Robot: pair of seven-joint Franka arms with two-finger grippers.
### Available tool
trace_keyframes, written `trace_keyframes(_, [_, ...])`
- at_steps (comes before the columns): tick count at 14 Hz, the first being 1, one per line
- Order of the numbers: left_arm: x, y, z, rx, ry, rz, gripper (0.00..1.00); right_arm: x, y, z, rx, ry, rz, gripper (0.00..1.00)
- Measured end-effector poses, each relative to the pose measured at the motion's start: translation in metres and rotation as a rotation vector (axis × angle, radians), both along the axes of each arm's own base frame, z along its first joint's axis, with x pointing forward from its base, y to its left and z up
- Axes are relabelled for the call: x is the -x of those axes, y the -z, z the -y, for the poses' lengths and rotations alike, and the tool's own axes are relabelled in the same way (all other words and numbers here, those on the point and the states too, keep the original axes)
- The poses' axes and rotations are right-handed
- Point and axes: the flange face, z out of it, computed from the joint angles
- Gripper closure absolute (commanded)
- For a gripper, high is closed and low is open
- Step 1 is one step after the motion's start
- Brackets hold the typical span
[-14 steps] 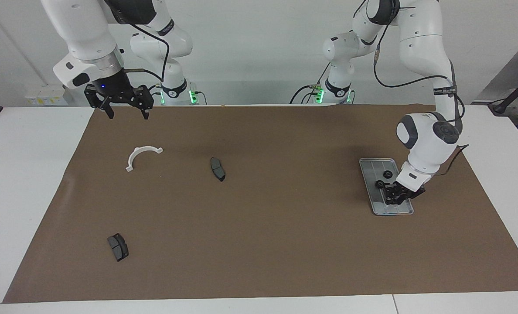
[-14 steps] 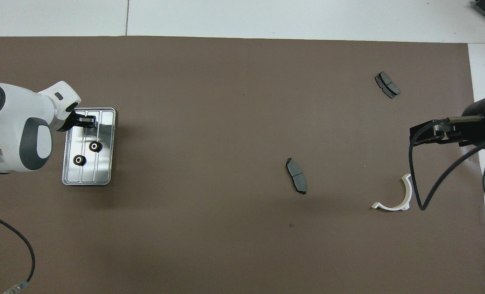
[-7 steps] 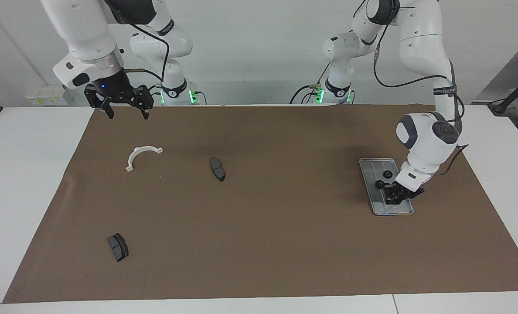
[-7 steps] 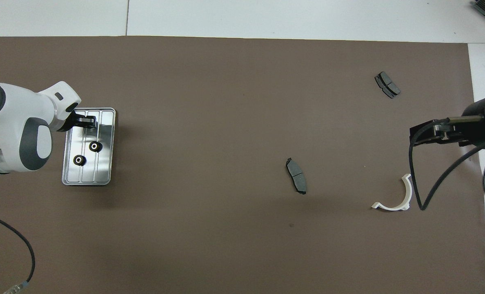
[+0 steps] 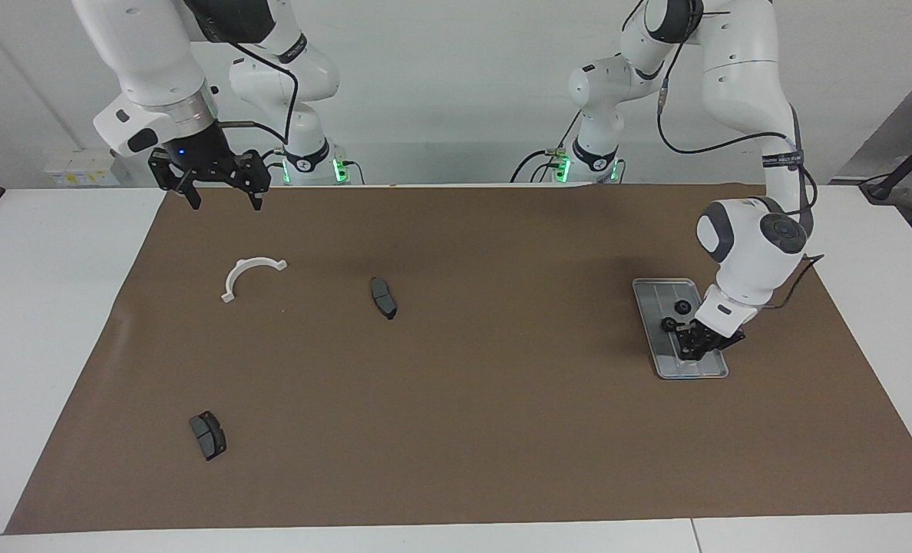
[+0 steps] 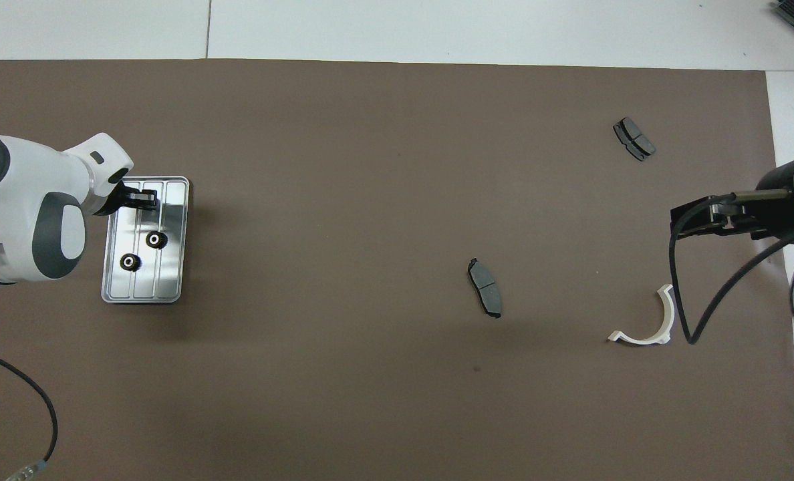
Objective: Place bearing gear from tray to pile
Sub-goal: 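Close the left gripper on the black gear and lift it, then carry the gear with the left gripper to mid-table and release it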
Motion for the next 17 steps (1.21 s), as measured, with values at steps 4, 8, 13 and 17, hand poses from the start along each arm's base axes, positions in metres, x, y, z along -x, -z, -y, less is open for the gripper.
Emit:
trace_keyframes(4, [0.000, 0.000, 0.000, 0.000, 0.000, 0.000, 0.86, 0.000, 0.000, 0.000, 0.000, 0.000, 0.000, 0.00])
trace_keyframes(8, [0.000, -0.001, 0.000, 0.000, 0.000, -0.003, 0.89, 0.000, 0.000, 0.000, 0.000, 0.000, 0.000, 0.00])
trace_keyframes(13, [-0.013, -0.025, -0.005, -0.005, -0.006, -0.016, 0.91, 0.000, 0.000, 0.000, 0.000, 0.000, 0.000, 0.00])
trace_keyframes(17, [-0.029, -0.059, -0.009, -0.008, -0.018, 0.011, 0.91, 0.000, 0.000, 0.000, 0.000, 0.000, 0.000, 0.00])
